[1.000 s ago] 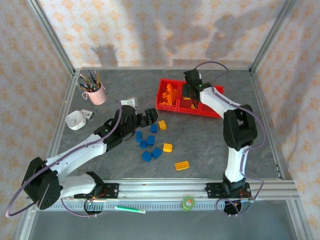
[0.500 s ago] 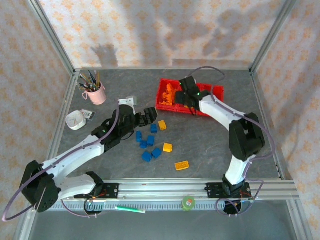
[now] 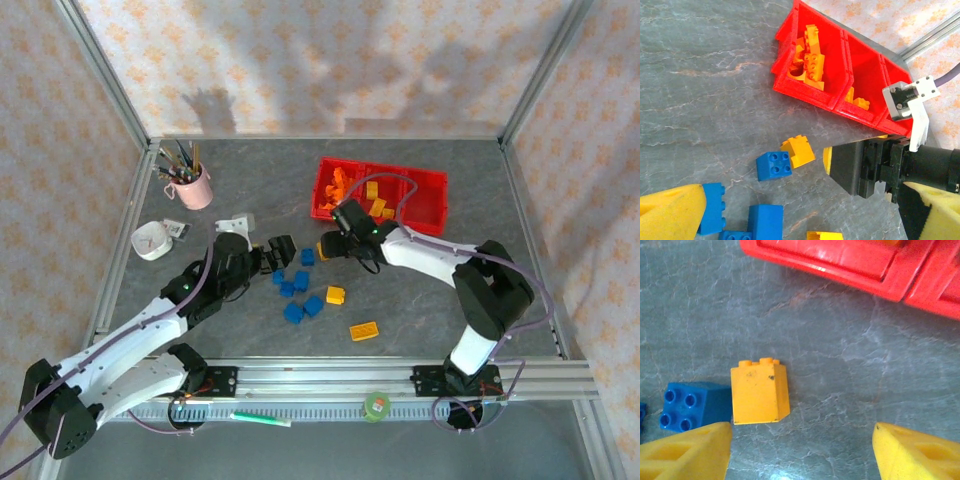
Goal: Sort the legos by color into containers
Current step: Pick up the lego from the center of the table.
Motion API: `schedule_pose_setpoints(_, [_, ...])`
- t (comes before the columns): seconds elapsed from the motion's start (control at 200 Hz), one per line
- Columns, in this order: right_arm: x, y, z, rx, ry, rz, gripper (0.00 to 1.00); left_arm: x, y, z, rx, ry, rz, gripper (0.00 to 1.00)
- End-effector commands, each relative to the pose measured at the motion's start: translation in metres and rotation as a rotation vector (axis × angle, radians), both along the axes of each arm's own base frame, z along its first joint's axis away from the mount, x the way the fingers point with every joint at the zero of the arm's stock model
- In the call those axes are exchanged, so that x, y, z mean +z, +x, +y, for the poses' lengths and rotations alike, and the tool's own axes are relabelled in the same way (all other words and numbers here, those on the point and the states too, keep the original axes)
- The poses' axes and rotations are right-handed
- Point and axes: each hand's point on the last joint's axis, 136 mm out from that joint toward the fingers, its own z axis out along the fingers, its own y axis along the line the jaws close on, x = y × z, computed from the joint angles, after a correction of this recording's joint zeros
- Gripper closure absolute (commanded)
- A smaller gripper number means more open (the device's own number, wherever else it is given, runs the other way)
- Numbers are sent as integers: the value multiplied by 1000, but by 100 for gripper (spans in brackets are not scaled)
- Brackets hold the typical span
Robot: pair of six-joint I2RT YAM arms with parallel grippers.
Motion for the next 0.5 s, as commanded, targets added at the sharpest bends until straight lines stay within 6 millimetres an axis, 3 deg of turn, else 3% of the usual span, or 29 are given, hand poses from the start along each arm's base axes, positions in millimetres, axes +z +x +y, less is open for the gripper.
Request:
schedule_pose_setpoints(0.0, [-15, -3, 14, 20, 41, 20, 26, -7, -4, 10, 38, 9, 14, 1])
schedule_pose_setpoints(0.28, [-33, 1, 28, 36, 32, 39, 26, -10, -4, 12, 44, 19, 16, 1])
schedule_pose_setpoints(0.49, [-46, 12, 30, 22, -13, 35, 34, -10, -4, 12, 46, 19, 15, 1])
